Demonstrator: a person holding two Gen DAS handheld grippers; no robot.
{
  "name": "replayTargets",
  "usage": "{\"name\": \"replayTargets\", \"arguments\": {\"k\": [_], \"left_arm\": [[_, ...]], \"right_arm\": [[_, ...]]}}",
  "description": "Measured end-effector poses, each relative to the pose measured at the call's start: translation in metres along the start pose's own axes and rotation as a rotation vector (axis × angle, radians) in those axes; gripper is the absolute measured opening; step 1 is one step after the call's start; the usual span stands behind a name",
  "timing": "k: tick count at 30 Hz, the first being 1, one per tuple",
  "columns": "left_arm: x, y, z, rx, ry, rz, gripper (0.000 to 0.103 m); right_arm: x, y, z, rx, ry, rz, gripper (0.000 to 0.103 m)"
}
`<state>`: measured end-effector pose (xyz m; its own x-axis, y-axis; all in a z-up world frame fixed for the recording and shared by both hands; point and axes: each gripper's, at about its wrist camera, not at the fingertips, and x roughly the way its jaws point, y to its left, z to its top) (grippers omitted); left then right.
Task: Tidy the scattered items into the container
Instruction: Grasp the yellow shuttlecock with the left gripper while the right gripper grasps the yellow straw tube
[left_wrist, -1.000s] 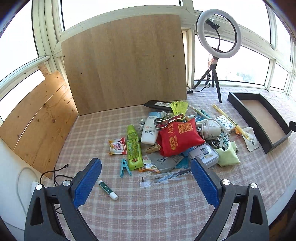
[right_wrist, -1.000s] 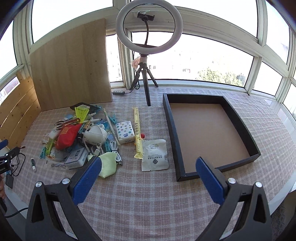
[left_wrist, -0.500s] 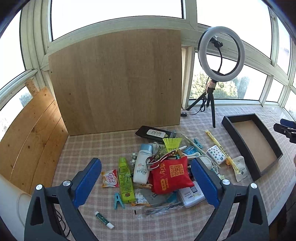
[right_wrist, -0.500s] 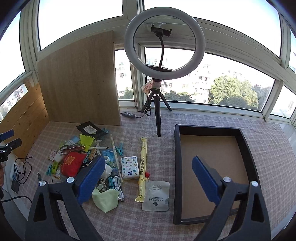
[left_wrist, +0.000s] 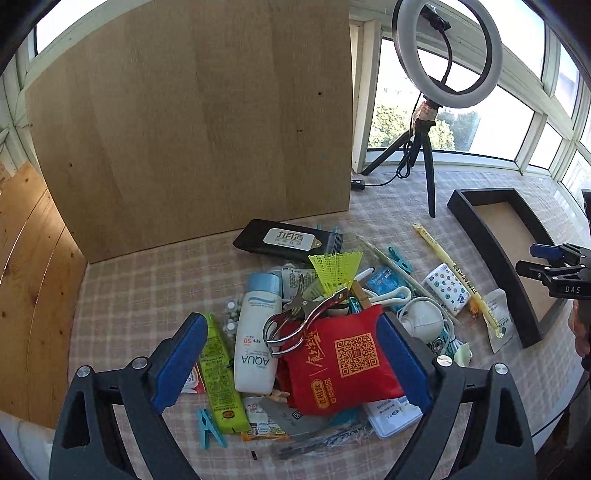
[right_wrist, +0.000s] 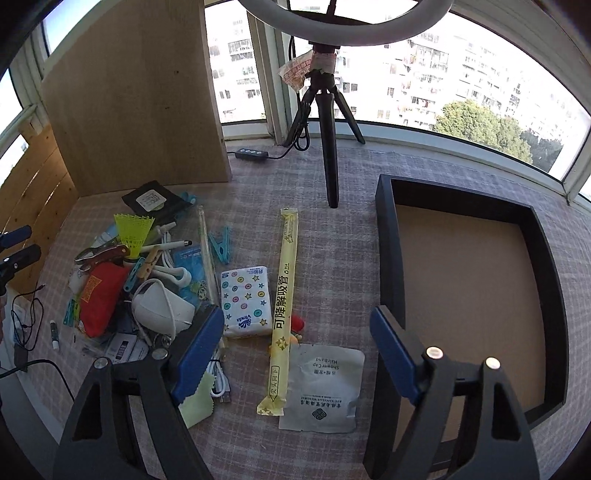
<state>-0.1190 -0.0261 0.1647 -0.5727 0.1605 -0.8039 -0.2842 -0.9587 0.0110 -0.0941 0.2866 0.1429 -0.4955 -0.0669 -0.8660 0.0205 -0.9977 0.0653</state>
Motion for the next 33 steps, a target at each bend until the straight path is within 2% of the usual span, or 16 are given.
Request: {"name": "replayTargets", "arguments": {"k": [1, 5, 8, 15, 17, 20, 21, 22, 24, 25, 28, 30, 33], "left_arm": [[0.005, -0.003, 0.005, 0.01, 0.003, -0.009, 0.092], [0.03, -0.022, 0.025, 0.057, 0.006, -0.018, 0.092], [0.059, -0.038, 0.034, 0.069, 0.051, -0.054, 0.093], [0.111, -0.049, 0.04, 0.075, 0.12, -0.006, 0.092], [0.118, -0.047, 0.039, 0.054, 0.13, -0.007, 0.087], [0.122, -0.042, 0.037, 0.024, 0.139, -0.038, 0.071], [0.124, -0.041, 0.037, 0.023, 0.145, -0.034, 0.064], [0.127, -0.04, 0.036, 0.019, 0.152, -0.032, 0.049], [0.13, -0.037, 0.035, 0.002, 0.169, -0.038, 0.029], [0.13, -0.035, 0.034, -0.01, 0.168, -0.041, 0.024], [0.127, -0.031, 0.034, -0.019, 0.151, -0.034, 0.014], [0.125, -0.031, 0.035, -0.02, 0.142, -0.029, 0.013], [0.121, -0.031, 0.036, -0.024, 0.13, -0.035, 0.01]], "right_arm": [[0.007, 0.0, 0.002, 0.005, 0.014, -0.002, 0.068], [0.031, 0.004, 0.002, -0.002, 0.057, -0.019, 0.068], [0.044, 0.006, 0.004, 0.005, 0.076, -0.005, 0.068], [0.069, 0.009, 0.019, 0.019, 0.109, -0.003, 0.068], [0.077, 0.01, 0.024, 0.017, 0.119, -0.007, 0.068], [0.09, 0.012, 0.029, 0.014, 0.141, -0.027, 0.068], [0.094, 0.012, 0.031, 0.017, 0.15, -0.033, 0.068], [0.098, 0.011, 0.032, 0.021, 0.158, -0.029, 0.068], [0.105, 0.009, 0.033, 0.033, 0.173, -0.016, 0.068], [0.108, 0.008, 0.034, 0.04, 0.177, -0.009, 0.068], [0.116, 0.007, 0.038, 0.046, 0.192, 0.005, 0.068], [0.121, 0.009, 0.04, 0.038, 0.202, 0.004, 0.067], [0.128, 0.008, 0.042, 0.041, 0.211, 0.018, 0.062]]}}
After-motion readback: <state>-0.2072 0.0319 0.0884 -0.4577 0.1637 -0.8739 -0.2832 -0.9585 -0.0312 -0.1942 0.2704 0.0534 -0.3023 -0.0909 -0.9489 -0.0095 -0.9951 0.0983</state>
